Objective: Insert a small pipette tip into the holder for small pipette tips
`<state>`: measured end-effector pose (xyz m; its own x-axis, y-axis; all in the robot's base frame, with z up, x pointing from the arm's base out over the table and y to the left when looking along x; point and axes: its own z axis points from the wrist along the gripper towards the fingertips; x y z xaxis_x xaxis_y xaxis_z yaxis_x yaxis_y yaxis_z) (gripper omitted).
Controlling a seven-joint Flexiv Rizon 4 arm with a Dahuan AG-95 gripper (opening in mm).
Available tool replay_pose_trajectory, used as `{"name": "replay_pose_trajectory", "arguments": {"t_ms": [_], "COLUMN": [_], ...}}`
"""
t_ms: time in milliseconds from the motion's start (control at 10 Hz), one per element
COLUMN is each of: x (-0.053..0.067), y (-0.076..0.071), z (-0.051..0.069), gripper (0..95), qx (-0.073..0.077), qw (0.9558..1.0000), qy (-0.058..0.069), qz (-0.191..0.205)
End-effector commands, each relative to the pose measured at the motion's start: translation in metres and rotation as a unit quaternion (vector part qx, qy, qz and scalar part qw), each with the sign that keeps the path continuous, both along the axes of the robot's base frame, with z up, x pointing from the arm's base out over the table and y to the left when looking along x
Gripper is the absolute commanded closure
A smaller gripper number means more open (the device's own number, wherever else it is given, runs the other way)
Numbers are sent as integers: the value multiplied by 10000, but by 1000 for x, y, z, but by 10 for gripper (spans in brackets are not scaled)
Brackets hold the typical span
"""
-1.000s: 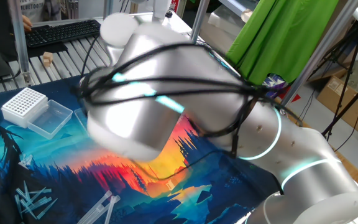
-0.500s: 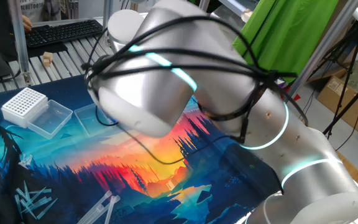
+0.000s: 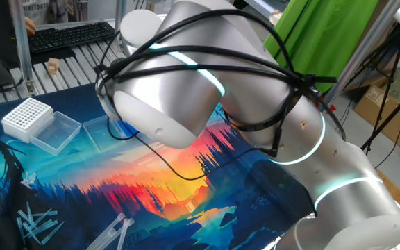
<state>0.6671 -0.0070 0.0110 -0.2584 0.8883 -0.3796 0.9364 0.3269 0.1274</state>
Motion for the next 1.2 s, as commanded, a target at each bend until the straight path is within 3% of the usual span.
{"name": "replay_pose_trajectory", "arguments": {"t_ms": [100,600,1200], "x": [-1,-3,-9], "y": [3,10,19], "z": [3,14,28], "gripper": [950,950,950], "qx": [83,417,621], "qw": [10000,9991,9979], "qy": [22,88,153], "qz": [-24,-92,-64]}}
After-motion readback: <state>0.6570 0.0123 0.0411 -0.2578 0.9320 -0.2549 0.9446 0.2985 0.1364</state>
